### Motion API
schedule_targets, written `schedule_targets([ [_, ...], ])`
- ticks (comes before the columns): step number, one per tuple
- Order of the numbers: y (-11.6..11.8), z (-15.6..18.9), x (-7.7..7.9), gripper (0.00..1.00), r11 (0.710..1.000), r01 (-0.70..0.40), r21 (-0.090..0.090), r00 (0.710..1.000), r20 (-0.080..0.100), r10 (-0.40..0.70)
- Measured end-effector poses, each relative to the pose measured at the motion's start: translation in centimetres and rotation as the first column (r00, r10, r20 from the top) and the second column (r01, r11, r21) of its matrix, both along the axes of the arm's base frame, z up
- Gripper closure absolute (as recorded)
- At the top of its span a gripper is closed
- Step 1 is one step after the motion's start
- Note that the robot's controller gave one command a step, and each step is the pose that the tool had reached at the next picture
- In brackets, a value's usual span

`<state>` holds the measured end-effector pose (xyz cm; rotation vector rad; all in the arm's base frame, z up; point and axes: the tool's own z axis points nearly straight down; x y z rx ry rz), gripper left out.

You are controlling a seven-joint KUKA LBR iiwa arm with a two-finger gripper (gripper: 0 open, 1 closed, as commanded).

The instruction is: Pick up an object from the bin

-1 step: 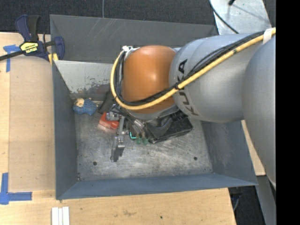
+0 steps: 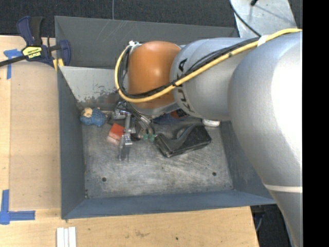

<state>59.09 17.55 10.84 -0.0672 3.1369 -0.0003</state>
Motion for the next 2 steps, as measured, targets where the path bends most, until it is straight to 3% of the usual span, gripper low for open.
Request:
schedule_targets([
  [1,-5.2,-3.5,2.0,0.0,0.993,-0.116,0.006,0.993,0.004,0.116],
  [2,-1.0,-0.1,1.6,0.0,0.964,-0.264,0.001,0.964,0.004,0.264],
])
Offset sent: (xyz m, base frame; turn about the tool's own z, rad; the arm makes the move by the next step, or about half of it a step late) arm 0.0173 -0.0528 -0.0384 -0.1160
